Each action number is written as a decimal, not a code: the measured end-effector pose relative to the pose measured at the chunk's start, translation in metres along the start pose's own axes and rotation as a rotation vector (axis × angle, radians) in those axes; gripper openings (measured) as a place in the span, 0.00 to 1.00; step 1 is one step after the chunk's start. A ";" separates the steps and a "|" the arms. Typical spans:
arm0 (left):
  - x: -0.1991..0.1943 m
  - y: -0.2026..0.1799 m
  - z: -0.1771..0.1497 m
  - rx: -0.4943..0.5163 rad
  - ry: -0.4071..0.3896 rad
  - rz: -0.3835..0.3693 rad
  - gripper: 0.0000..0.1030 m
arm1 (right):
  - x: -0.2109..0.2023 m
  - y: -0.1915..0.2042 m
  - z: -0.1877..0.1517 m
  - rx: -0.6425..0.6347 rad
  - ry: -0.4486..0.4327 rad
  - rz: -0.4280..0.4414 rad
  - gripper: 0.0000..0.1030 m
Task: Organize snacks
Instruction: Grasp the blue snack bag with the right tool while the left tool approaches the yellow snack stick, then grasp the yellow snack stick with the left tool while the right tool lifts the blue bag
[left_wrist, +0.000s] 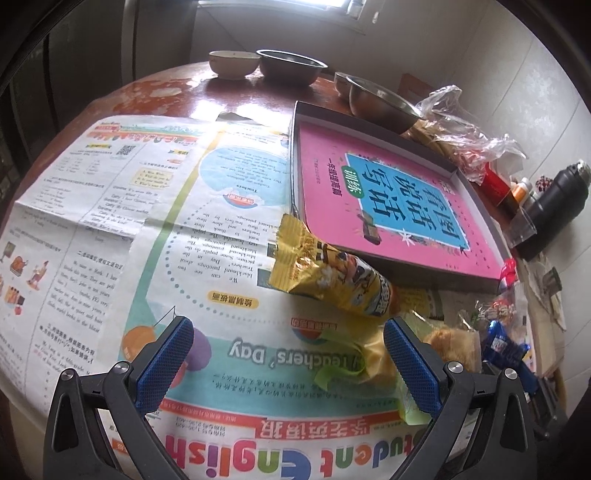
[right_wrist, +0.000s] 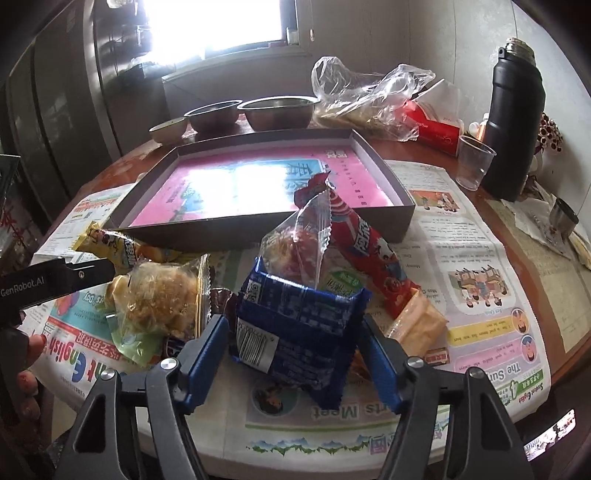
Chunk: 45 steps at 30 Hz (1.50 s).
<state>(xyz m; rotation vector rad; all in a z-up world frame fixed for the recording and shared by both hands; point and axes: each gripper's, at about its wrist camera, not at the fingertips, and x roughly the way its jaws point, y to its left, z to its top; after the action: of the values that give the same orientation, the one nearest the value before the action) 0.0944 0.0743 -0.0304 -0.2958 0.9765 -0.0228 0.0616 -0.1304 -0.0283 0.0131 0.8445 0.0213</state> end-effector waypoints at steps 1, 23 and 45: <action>0.000 0.002 0.001 -0.011 0.002 -0.020 0.99 | 0.000 0.000 0.000 -0.002 -0.004 -0.003 0.64; 0.012 0.010 0.018 -0.091 0.021 -0.209 0.38 | 0.003 0.000 -0.001 -0.017 -0.022 -0.001 0.60; -0.018 -0.002 0.018 -0.013 -0.076 -0.285 0.12 | -0.026 -0.011 -0.004 0.024 -0.145 0.055 0.52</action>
<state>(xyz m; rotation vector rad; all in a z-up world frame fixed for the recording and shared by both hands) 0.0996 0.0791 -0.0058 -0.4433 0.8534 -0.2634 0.0412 -0.1423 -0.0116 0.0592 0.6990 0.0613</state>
